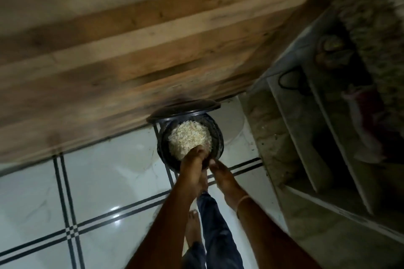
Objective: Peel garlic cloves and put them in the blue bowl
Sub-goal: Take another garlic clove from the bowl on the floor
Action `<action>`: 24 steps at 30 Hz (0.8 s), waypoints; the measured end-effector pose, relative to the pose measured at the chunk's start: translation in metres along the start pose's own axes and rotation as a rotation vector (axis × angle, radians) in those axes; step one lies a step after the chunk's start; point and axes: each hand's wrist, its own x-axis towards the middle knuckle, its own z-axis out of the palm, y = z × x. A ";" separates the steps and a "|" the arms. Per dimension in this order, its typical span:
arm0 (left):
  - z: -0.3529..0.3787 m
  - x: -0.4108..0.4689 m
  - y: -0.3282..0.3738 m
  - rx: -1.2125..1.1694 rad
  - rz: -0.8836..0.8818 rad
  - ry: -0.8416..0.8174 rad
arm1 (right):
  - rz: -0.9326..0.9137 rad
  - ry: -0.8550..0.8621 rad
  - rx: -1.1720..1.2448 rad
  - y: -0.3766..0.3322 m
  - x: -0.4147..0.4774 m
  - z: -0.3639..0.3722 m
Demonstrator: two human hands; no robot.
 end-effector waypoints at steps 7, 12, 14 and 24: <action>0.008 -0.169 -0.010 0.871 0.588 0.006 | -0.491 0.120 -0.054 -0.030 -0.191 -0.096; 0.076 -0.260 -0.028 1.009 0.953 -0.100 | -0.752 0.371 -0.173 -0.008 -0.273 -0.184; 0.111 -0.287 -0.035 1.054 1.076 -0.179 | -0.837 0.486 -0.164 -0.002 -0.288 -0.220; 0.330 -0.367 -0.116 1.206 1.287 -0.456 | -0.866 0.864 -0.141 0.061 -0.342 -0.453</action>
